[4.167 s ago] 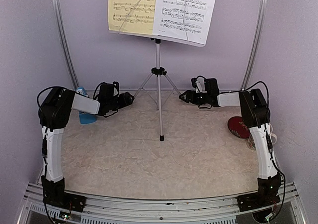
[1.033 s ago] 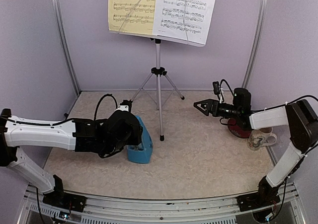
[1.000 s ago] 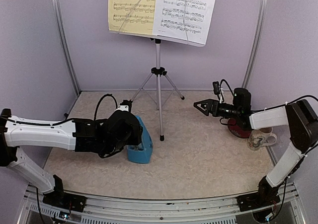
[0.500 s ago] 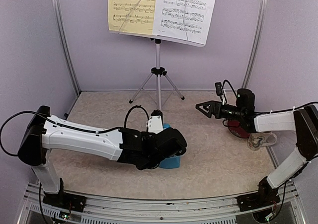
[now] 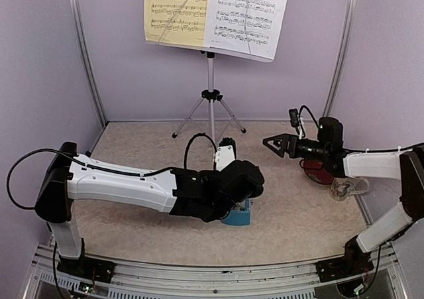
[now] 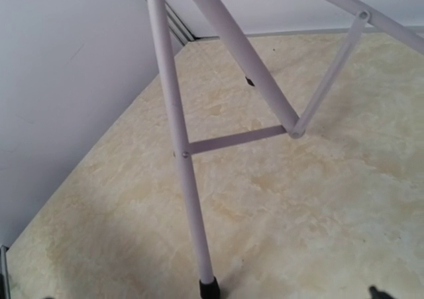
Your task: Set up the instrument practice props
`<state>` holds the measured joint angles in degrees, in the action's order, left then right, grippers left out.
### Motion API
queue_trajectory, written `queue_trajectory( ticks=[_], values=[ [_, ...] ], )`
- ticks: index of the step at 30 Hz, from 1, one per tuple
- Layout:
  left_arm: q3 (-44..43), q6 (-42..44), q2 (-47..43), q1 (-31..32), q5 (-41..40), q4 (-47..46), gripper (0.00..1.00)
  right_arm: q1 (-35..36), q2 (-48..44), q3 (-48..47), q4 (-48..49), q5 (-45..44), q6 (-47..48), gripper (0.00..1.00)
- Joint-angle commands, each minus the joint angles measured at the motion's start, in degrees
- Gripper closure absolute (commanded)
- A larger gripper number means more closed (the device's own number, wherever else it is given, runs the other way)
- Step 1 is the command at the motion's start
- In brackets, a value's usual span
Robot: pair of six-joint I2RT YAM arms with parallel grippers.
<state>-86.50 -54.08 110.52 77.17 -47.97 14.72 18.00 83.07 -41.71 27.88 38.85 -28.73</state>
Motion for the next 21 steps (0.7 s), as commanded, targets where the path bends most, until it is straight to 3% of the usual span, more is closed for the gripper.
queue_trajectory(
  ticks=[1,5,10,12,16,21],
  values=[
    [3.9,9.4,-2.8,-0.1,5.6,-14.5,0.02,0.7,-3.7,0.2,-5.0,-2.6,0.8,0.0],
    [17.1,18.4,-9.9,-2.0,21.1,-34.5,0.01,1.3,-6.5,-0.4,-11.2,-9.8,-2.3,0.0],
    [35.5,20.8,-21.7,-10.0,36.7,-51.1,0.01,4.9,-11.6,-0.3,-14.6,-17.4,-4.3,0.0],
    [42.4,23.4,-27.2,-12.1,36.0,-52.5,0.01,6.1,-13.7,-0.1,-15.4,-19.0,-5.9,0.0],
    [48.5,25.4,-30.5,-15.8,32.6,-45.5,0.07,8.3,-15.3,0.0,-17.0,-19.1,-7.8,0.0],
    [55.3,25.7,-26.7,-18.9,36.8,-49.1,0.36,11.8,-16.9,0.9,-18.7,-19.1,-9.9,0.0]
  ],
)
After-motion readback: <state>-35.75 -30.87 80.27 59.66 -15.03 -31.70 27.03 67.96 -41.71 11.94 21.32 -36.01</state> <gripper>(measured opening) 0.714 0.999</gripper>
